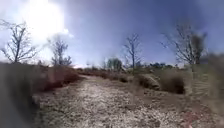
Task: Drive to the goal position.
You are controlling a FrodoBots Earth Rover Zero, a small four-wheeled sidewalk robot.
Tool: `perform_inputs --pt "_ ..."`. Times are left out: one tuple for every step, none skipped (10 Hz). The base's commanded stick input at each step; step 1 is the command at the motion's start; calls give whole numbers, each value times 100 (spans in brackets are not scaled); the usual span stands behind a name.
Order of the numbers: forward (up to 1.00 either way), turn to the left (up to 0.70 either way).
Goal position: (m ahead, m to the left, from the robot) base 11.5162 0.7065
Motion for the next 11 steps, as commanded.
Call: perform_inputs --pt "70 1" --pt "70 4" --pt "70 7" --pt "70 10" --pt "70 13" --pt "70 16" --pt "70 19" --pt "70 16" --pt "70 12" --pt "70 9" --pt "70 6"
